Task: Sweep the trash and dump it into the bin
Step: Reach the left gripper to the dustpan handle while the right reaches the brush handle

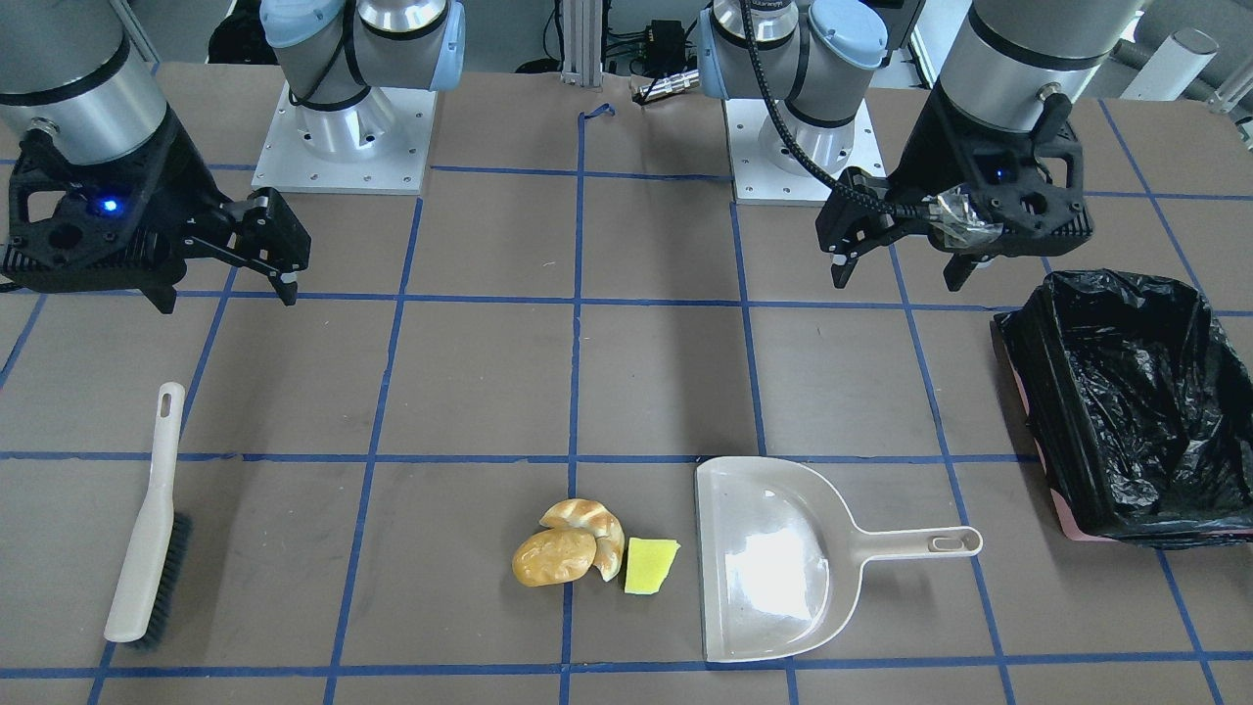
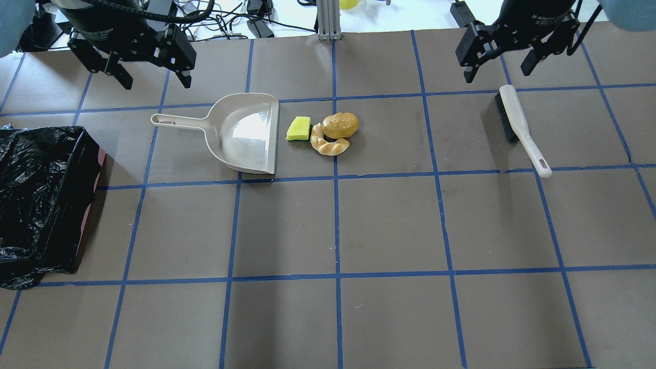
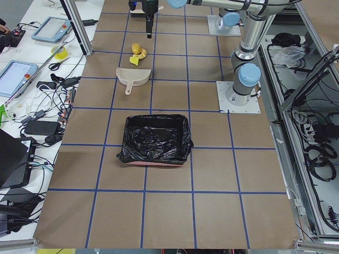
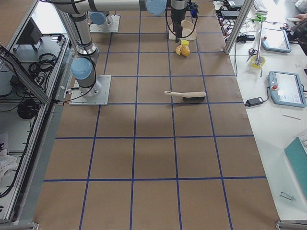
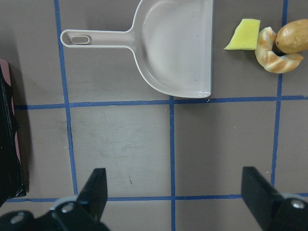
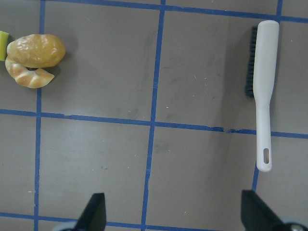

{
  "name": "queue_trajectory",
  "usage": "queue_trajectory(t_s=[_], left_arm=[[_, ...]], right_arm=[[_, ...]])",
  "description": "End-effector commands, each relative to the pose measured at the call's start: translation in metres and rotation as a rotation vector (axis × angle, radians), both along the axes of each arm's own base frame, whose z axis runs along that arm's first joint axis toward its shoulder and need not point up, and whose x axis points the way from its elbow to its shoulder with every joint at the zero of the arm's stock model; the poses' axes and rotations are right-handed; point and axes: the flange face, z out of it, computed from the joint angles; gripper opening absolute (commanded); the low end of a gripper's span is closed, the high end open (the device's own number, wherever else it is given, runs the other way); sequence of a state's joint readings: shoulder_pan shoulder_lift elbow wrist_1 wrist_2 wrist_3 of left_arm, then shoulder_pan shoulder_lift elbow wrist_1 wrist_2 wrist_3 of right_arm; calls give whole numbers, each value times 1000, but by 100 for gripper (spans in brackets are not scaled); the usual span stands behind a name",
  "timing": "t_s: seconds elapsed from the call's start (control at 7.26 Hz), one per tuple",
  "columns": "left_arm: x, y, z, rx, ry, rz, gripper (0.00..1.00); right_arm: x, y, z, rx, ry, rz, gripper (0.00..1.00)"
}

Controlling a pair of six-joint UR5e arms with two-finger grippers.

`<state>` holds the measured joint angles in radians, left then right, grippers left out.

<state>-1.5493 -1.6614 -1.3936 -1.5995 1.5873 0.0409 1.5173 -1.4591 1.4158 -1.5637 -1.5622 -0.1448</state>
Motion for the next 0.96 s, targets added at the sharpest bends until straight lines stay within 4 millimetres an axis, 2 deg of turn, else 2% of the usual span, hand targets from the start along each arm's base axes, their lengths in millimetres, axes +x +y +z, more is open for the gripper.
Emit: queue_trajectory(t_s=[0.0, 0.14, 0.28, 0.41, 0.55, 0.83], left_arm=[[0, -18, -28, 7, 9, -19, 100], [0, -18, -48, 31, 1, -157, 100], [6, -24, -54, -1, -16, -264, 100], [16, -48, -78, -22, -12, -275, 100], [18, -73, -114, -31, -22, -316, 100], [23, -103, -169, 15, -19, -324, 100]], right_arm=[[-28, -2, -19, 40, 0, -34, 100], [-48, 3, -41, 74, -7, 2, 100], [-66, 2, -49, 55, -1, 75, 100], [-79, 2, -53, 58, 14, 65, 100], [-101, 4, -65, 86, 40, 47, 100], [-164, 11, -112, 85, 30, 47, 100]])
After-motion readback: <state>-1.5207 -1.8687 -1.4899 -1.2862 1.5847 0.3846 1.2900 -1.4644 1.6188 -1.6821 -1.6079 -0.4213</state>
